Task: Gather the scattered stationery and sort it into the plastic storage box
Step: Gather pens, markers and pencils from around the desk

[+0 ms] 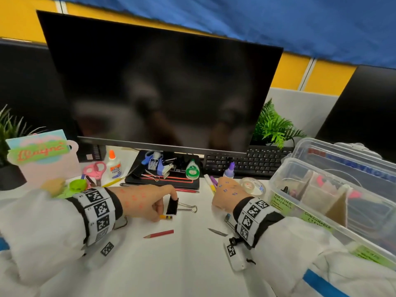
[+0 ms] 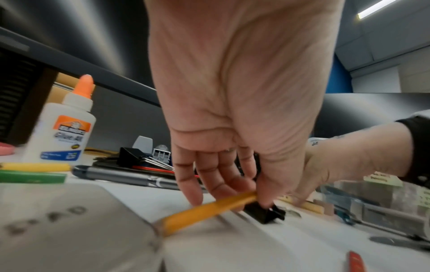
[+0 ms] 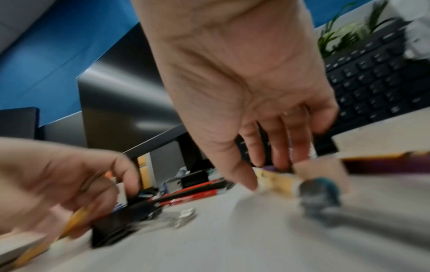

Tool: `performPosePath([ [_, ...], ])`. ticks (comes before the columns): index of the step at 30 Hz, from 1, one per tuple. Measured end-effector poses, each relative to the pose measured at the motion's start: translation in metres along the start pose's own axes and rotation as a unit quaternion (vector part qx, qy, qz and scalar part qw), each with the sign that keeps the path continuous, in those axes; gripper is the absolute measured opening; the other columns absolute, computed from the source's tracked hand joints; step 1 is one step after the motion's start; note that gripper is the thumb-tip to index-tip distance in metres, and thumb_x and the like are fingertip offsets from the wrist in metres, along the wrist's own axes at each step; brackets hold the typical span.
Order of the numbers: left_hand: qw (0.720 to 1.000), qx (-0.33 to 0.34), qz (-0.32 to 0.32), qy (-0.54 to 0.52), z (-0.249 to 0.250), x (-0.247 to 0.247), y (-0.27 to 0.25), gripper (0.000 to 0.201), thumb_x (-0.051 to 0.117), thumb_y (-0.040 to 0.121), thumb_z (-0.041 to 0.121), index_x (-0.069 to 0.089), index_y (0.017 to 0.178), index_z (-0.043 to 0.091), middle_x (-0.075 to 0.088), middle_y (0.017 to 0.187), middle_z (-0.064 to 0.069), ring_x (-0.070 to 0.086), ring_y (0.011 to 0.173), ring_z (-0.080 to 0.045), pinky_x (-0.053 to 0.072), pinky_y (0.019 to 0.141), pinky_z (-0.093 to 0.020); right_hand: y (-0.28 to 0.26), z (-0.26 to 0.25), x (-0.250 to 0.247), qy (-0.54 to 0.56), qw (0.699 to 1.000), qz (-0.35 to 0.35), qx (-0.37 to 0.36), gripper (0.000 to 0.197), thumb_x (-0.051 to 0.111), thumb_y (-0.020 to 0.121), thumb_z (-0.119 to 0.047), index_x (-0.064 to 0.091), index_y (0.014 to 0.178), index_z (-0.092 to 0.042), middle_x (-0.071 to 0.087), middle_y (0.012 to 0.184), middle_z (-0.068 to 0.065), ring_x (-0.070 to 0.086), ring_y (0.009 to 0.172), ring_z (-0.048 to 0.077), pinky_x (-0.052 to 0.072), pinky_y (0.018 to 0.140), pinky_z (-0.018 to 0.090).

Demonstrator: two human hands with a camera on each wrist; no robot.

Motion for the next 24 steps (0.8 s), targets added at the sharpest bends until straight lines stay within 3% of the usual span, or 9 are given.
performPosePath([
  [3, 0.998, -0.001, 0.063, -0.007, -0.006, -0.010, -0.007, 0.043, 0.058, 0.098, 0.024, 0.041, 0.132, 0.044, 0.059, 0.104, 0.017, 0.060, 0.095, -0.002, 0.050, 0.082, -0.019, 0.001, -0.024, -0.008, 0.023, 0.995, 0.069, -0.063, 0.021, 0.056, 0.087, -0.012, 0.058, 0.107, -0.019, 0.060, 0.104, 0.002, 0.061, 0.101, 0.025, 0.047, 0.094, 0.038],
  [5, 0.991, -0.003, 0.121, -0.059, -0.006, -0.021, -0.012, 0.033, 0.051, 0.101, 0.020, 0.048, 0.128, 0.039, 0.058, 0.103, 0.012, 0.062, 0.094, -0.005, 0.053, 0.083, -0.023, 0.004, -0.043, -0.008, 0.075, 0.986, 0.063, -0.138, 0.024, 0.059, 0.088, -0.007, 0.069, 0.107, -0.018, 0.065, 0.112, 0.003, 0.061, 0.108, 0.022, 0.046, 0.100, 0.035],
  [7, 0.974, -0.016, 0.195, -0.116, -0.007, -0.035, -0.015, 0.022, 0.044, 0.104, 0.020, 0.057, 0.116, 0.032, 0.059, 0.098, 0.004, 0.061, 0.087, -0.008, 0.052, 0.075, -0.025, 0.006, -0.059, -0.003, 0.067, 0.979, 0.037, -0.187, 0.029, 0.060, 0.090, -0.003, 0.073, 0.111, -0.018, 0.067, 0.117, 0.004, 0.061, 0.109, 0.021, 0.047, 0.101, 0.032],
  [10, 0.957, -0.065, 0.267, -0.098, -0.019, -0.046, -0.016, 0.020, 0.045, 0.104, 0.026, 0.065, 0.101, 0.020, 0.062, 0.093, -0.005, 0.058, 0.081, -0.016, 0.044, 0.066, -0.026, 0.013, -0.070, 0.006, 0.014, 0.983, 0.025, -0.183, 0.033, 0.060, 0.090, -0.004, 0.072, 0.117, -0.020, 0.064, 0.123, 0.002, 0.061, 0.112, 0.022, 0.049, 0.100, 0.033],
  [14, 0.975, -0.100, 0.196, 0.019, -0.037, -0.038, -0.008, 0.008, 0.064, 0.094, 0.029, 0.068, 0.101, 0.027, 0.067, 0.098, 0.004, 0.061, 0.089, -0.012, 0.053, 0.082, -0.028, 0.014, -0.076, 0.011, 0.015, 0.982, 0.052, -0.179, 0.020, 0.069, 0.085, -0.011, 0.070, 0.103, -0.020, 0.066, 0.109, 0.001, 0.062, 0.099, 0.021, 0.052, 0.085, 0.027],
  [17, 0.983, -0.088, 0.148, 0.057, -0.038, -0.031, -0.003, 0.026, 0.071, 0.090, 0.028, 0.065, 0.115, 0.032, 0.065, 0.113, 0.009, 0.060, 0.103, -0.013, 0.051, 0.093, -0.031, 0.012, -0.076, 0.020, -0.002, 0.984, 0.002, -0.175, 0.018, 0.063, 0.088, -0.009, 0.069, 0.104, -0.011, 0.068, 0.106, 0.007, 0.065, 0.098, 0.024, 0.057, 0.088, 0.034],
  [20, 0.980, -0.101, 0.122, 0.123, -0.036, -0.025, 0.004, 0.035, 0.069, 0.091, 0.028, 0.060, 0.125, 0.026, 0.062, 0.119, 0.004, 0.058, 0.108, -0.016, 0.047, 0.089, -0.025, 0.009, -0.071, 0.022, 0.009, 0.987, -0.022, -0.160, 0.012, 0.061, 0.087, -0.014, 0.066, 0.097, -0.009, 0.067, 0.097, 0.007, 0.066, 0.088, 0.023, 0.059, 0.078, 0.032],
  [22, 0.976, -0.120, 0.106, 0.150, -0.035, -0.022, 0.010, 0.030, 0.067, 0.092, 0.026, 0.062, 0.121, 0.022, 0.064, 0.115, 0.001, 0.060, 0.105, -0.017, 0.048, 0.087, -0.024, 0.007, -0.068, 0.018, 0.029, 0.990, -0.017, -0.137, 0.009, 0.057, 0.088, -0.014, 0.058, 0.080, -0.009, 0.058, 0.078, 0.004, 0.058, 0.068, 0.018, 0.050, 0.059, 0.024],
  [24, 0.974, -0.127, 0.090, 0.164, -0.035, -0.019, 0.012, 0.024, 0.067, 0.093, 0.027, 0.064, 0.116, 0.021, 0.065, 0.112, 0.000, 0.062, 0.103, -0.017, 0.050, 0.088, -0.026, 0.005, -0.064, 0.009, 0.084, 0.990, 0.022, -0.113, 0.015, 0.057, 0.089, -0.013, 0.057, 0.074, -0.009, 0.054, 0.073, 0.005, 0.050, 0.062, 0.016, 0.043, 0.054, 0.023],
])
Point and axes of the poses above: each hand's wrist, its own y-axis towards the middle knuckle, its own x-axis out of the palm, z = x × y, the point moved 4 cm from there along y, towards the middle knuckle
